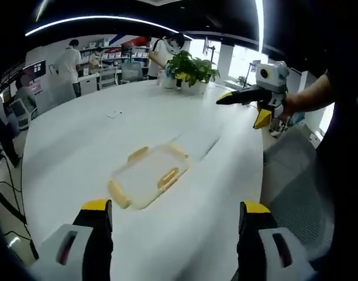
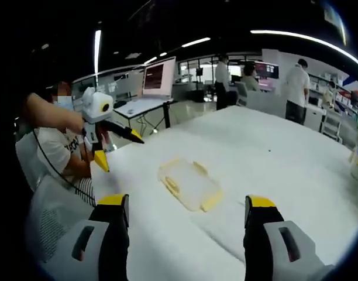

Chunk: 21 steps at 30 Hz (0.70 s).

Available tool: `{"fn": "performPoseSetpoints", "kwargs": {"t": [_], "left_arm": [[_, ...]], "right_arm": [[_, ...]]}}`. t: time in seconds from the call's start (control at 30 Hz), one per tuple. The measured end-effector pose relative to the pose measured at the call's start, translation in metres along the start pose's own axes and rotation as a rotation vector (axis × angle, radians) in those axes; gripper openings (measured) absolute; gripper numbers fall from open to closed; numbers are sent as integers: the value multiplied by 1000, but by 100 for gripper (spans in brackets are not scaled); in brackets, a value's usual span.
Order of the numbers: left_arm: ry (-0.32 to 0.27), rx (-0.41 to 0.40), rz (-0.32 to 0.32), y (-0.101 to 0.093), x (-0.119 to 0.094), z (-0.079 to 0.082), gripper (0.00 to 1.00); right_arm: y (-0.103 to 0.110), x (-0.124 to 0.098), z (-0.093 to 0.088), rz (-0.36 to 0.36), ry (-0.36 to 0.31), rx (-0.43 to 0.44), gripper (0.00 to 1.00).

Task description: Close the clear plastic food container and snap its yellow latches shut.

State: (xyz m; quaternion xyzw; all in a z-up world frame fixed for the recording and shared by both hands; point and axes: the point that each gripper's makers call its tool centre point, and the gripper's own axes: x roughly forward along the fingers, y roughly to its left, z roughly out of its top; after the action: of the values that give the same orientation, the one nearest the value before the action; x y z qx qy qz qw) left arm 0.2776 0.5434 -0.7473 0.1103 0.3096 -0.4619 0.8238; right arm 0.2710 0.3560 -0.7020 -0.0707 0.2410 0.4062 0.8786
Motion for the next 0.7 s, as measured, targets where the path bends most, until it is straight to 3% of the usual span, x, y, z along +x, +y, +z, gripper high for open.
{"fn": "performPoseSetpoints", "kwargs": {"t": [0.1, 0.4, 0.7], "left_arm": [[28, 3, -22, 2, 4, -3, 90], [82, 45, -53, 13, 13, -5, 98], [147, 83, -93, 26, 21, -10, 98]], "right_arm": [[-1, 6, -2, 21, 43, -51, 79], [-9, 27, 8, 57, 56, -61, 84], [-13, 41, -5, 113, 152, -121, 85]]}}
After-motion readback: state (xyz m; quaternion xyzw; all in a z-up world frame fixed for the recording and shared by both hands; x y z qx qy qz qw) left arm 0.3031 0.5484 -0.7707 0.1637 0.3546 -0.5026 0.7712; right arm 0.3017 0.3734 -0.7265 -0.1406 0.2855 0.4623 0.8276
